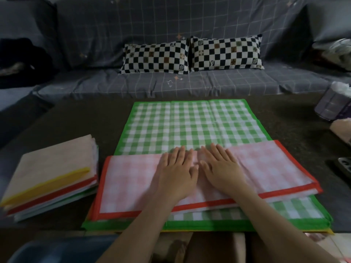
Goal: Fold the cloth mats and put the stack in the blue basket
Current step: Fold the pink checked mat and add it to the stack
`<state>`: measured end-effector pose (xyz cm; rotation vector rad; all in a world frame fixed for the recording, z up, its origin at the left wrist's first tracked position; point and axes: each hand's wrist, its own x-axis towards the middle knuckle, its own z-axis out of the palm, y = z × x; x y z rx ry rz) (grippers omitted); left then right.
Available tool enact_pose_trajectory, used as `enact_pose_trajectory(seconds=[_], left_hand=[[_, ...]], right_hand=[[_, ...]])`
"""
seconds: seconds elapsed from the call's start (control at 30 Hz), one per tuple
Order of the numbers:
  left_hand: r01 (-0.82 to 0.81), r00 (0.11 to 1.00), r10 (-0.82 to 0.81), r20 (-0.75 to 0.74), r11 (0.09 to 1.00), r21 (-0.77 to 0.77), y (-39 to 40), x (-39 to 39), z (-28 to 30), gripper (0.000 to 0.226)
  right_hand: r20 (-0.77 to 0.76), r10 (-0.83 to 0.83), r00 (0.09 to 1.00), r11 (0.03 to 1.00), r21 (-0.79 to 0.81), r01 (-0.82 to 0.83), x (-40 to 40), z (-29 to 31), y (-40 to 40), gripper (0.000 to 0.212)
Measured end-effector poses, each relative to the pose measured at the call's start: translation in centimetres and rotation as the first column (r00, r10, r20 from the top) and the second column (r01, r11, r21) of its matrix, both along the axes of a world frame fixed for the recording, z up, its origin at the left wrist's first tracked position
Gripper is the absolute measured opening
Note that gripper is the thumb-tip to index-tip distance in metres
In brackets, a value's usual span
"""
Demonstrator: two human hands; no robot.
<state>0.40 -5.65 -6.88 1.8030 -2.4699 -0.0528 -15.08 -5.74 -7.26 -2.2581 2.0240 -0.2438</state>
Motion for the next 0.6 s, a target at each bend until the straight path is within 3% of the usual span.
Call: enact_pose_trajectory(seconds=[0.2, 0.43, 0.6], left_hand=[[-0.004, 1.0, 0.003, 0.006, 0.998, 0.057, -0.1, 3.5, 0.2, 0.058], [-0.2, 0.979, 0.192, 0.062, 0.967, 0.16, 1.4, 12.2, 1.0, 0.058], [-0.191, 0.981, 0.182, 0.061, 0.959, 0.211, 1.7, 12.7, 1.7, 0.06]], right_hand=[[-0.03, 0.003, 1.0, 0.999, 0.048, -0.001, -0.1, 0.0, -0.2, 0.056], [-0.061, 0.01, 0.998, 0.999, 0.046, -0.007, -0.2, 0.0, -0.2, 0.057], [-0.052, 0.005, 0.999, 0.997, 0.083, -0.001, 0.0, 0.6, -0.1, 0.056]])
